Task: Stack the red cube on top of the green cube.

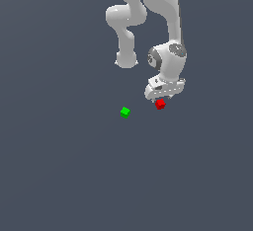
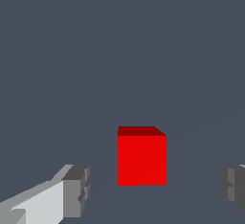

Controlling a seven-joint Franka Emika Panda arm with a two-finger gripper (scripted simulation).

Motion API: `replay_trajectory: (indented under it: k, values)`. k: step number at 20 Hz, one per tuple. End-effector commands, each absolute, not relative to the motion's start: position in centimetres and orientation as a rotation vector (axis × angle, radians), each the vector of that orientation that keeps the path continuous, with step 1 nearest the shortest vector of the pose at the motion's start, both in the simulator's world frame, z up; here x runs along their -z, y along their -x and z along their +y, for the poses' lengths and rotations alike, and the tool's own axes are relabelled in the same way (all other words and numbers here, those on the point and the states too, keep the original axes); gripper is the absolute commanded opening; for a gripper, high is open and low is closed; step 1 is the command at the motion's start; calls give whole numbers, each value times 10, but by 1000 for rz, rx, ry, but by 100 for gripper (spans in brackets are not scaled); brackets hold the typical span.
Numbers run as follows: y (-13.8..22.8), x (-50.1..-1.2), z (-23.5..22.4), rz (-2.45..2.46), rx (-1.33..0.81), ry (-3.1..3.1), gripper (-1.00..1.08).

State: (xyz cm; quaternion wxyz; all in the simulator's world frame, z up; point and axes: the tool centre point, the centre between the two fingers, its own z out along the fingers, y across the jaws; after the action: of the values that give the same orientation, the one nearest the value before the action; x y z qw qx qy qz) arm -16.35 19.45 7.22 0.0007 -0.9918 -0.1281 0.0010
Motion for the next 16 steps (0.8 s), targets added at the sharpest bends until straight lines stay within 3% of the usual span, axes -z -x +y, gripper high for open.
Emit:
replay_trajectory:
  k: [1, 16]
  values:
    - [166, -70, 198, -408, 0, 3114, 100]
    - [167, -32, 198, -409, -1, 3114, 100]
